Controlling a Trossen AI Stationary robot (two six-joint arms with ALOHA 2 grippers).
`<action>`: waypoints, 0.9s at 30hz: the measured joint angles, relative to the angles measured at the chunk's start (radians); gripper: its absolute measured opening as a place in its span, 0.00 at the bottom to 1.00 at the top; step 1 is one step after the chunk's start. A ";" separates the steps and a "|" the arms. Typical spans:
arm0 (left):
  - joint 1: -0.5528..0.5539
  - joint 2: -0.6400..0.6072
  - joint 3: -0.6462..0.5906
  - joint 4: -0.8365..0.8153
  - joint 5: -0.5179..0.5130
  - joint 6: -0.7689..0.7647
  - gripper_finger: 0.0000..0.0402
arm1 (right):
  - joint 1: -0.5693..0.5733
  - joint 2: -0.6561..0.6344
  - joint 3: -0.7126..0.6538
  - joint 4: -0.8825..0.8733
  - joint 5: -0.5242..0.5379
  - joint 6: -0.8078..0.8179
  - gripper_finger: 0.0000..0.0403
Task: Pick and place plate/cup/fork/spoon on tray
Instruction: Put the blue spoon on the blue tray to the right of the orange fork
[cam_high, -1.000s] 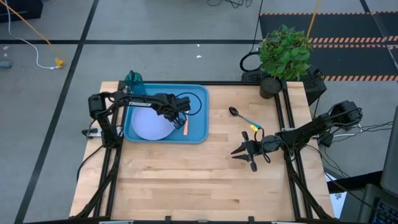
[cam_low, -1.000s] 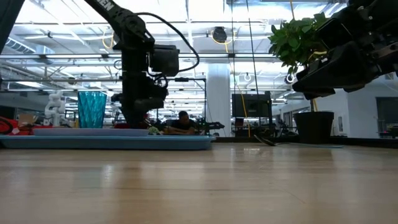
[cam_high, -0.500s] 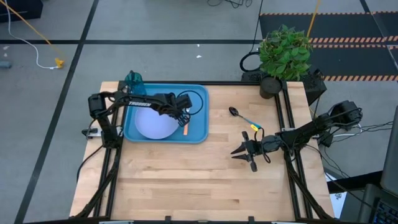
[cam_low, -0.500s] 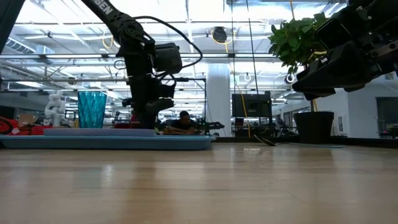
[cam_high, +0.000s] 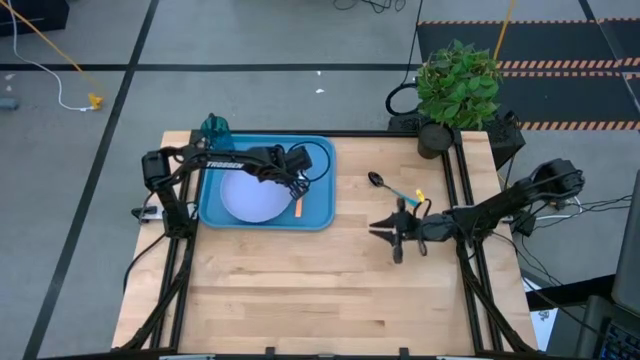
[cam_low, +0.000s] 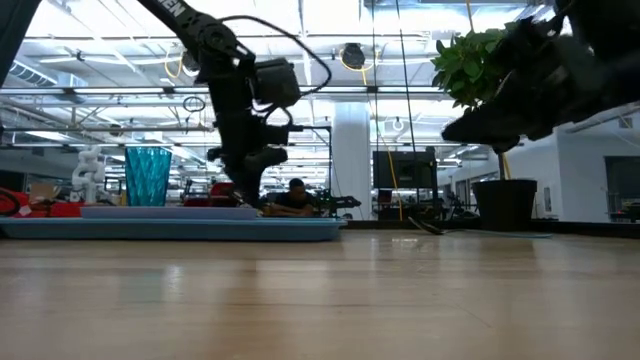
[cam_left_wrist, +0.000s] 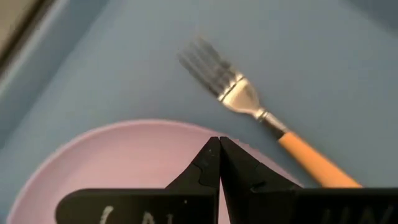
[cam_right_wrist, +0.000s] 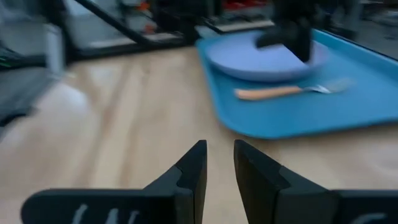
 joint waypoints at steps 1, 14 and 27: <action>-0.008 0.000 0.017 -0.012 -0.004 0.006 0.01 | 0.000 -0.007 0.017 -0.059 0.032 0.001 0.18; -0.096 -0.133 0.093 -0.001 -0.132 0.058 0.01 | -0.069 -0.063 0.340 -0.930 0.352 -0.041 0.32; -0.125 -0.365 -0.304 0.436 -0.090 0.058 0.01 | -0.398 -0.066 0.301 -0.940 0.082 -0.300 0.52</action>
